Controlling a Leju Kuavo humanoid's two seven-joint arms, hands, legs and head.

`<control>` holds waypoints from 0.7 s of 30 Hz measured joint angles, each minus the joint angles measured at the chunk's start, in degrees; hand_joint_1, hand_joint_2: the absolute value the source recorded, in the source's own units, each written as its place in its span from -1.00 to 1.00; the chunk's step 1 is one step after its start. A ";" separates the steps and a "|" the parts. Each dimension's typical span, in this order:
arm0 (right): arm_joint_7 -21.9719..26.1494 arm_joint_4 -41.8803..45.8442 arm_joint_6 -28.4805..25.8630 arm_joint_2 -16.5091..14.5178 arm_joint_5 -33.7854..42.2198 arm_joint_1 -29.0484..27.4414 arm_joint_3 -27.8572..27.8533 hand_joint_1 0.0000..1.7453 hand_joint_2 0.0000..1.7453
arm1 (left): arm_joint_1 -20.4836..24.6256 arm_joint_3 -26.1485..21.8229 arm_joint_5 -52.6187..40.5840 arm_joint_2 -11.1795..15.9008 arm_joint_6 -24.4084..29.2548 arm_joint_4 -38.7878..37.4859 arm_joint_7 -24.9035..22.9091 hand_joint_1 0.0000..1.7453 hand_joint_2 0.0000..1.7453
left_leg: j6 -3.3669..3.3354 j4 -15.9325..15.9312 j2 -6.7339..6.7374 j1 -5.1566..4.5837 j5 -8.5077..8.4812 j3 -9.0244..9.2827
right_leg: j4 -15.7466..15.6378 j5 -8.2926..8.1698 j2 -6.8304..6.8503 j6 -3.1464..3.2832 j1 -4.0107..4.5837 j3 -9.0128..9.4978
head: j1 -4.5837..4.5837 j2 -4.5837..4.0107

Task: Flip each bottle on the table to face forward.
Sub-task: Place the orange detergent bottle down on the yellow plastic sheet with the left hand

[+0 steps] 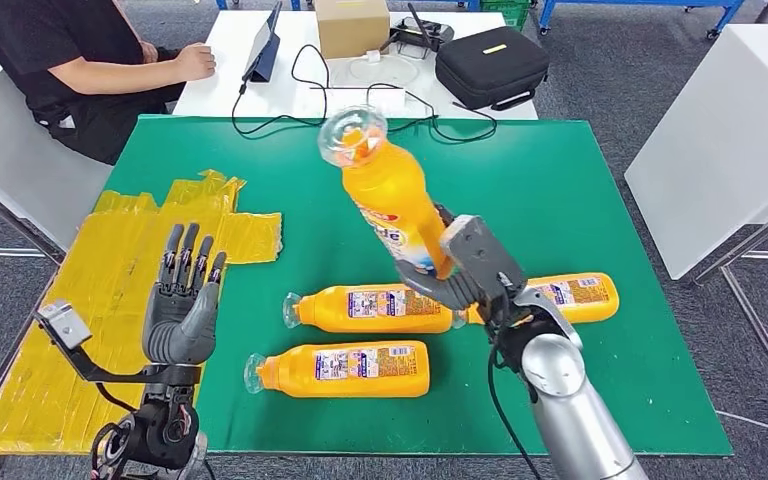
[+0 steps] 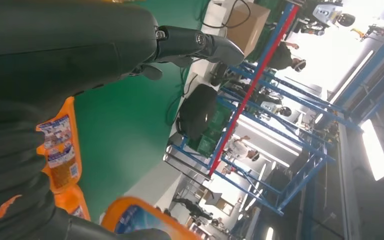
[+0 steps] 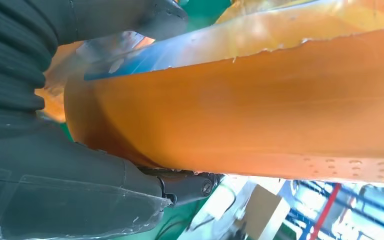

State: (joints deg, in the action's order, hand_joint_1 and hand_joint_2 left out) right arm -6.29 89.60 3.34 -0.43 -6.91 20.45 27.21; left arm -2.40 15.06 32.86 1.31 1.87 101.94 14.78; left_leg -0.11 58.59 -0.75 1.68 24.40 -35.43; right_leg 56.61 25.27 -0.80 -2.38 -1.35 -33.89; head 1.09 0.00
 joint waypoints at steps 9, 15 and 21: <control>-2.56 -8.54 0.00 -4.30 -1.25 5.50 3.33 1.00 1.00 | 3.64 0.53 -4.05 -1.33 0.56 -0.37 -1.57 -1.00 1.00 | 0.00 0.00 0.00 -0.02 0.00 -0.05 | 0.00 0.00 0.01 0.00 -0.01 -0.03 | 0.00 0.00; -3.09 -13.75 0.32 -6.49 -2.30 8.53 5.47 1.00 1.00 | 5.26 1.17 -4.78 -1.77 0.72 -1.21 -1.80 -1.00 1.00 | 0.00 0.00 -0.01 -0.01 0.00 -0.05 | 0.01 -0.01 -0.01 0.00 -0.01 -0.06 | 0.00 0.00; -3.73 -18.65 1.05 -8.01 -2.34 12.21 8.04 1.00 1.00 | 6.76 2.54 -4.52 -1.97 0.69 -2.37 -2.11 -1.00 1.00 | 0.00 0.00 0.00 -0.01 0.00 -0.08 | 0.01 -0.01 0.00 0.00 -0.01 -0.09 | -0.01 0.00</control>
State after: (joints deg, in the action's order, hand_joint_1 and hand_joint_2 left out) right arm -10.02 70.95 4.40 -8.44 -9.25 32.66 35.26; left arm 4.36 17.59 28.33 -0.66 2.56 99.57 12.67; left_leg -0.11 58.59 -0.75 1.67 24.40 -35.51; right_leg 56.62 25.27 -0.80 -2.38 -1.36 -33.98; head 1.09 0.00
